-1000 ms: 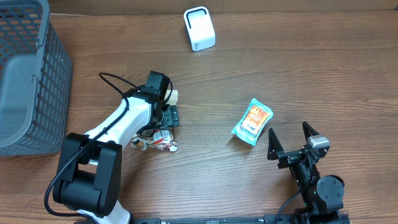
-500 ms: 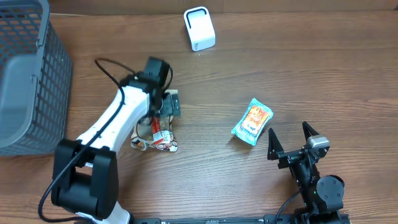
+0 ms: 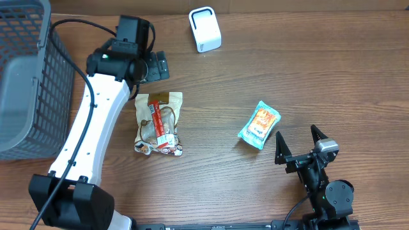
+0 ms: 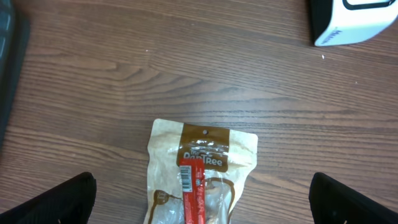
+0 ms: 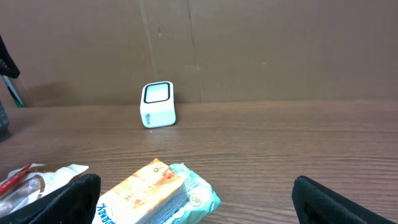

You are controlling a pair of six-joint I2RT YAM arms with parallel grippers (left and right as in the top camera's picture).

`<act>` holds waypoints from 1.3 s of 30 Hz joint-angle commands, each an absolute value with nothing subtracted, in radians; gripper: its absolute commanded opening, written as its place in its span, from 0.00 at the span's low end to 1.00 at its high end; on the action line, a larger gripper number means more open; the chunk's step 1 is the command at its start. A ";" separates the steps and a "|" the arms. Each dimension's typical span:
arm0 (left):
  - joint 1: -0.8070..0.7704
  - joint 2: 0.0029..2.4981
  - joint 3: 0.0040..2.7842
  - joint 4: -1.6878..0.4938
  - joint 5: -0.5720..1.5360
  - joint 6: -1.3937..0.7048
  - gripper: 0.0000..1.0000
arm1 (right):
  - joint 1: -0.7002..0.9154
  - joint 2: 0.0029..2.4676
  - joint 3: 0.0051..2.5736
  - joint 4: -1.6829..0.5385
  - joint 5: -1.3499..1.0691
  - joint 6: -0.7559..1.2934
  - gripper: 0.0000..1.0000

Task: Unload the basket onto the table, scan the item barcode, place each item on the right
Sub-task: 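Lower the snack bag onto the table center and open the left gripper, then raise the left gripper and pull it back beside the bag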

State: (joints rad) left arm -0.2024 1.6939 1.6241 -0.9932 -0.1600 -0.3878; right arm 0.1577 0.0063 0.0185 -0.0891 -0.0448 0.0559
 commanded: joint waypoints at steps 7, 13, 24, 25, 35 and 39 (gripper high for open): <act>-0.213 1.680 1.640 -1.012 0.159 -0.238 0.84 | 0.155 0.004 0.008 -0.081 -0.039 0.052 1.00; -0.284 1.680 1.639 -1.021 0.174 -0.238 0.87 | 0.155 0.004 0.008 -0.081 -0.039 0.052 1.00; -0.423 1.680 1.638 -1.050 0.181 -0.239 0.81 | 0.155 0.004 0.008 -0.081 -0.039 0.052 1.00; -0.438 1.680 1.638 -1.060 0.181 -0.239 0.81 | 0.155 0.004 0.008 -0.081 -0.039 0.052 1.00; -0.561 1.680 1.638 -1.098 0.173 -0.239 0.88 | 0.155 0.004 0.008 -0.076 -0.038 0.052 1.00; -0.577 1.680 1.638 -1.075 0.119 -0.241 0.88 | 0.155 0.004 0.008 -0.065 -0.045 0.052 1.00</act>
State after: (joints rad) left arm -0.5701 1.6939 1.6241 -1.0870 0.1604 -0.2543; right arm 0.1577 0.0063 0.0185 -0.0719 -0.0448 0.0555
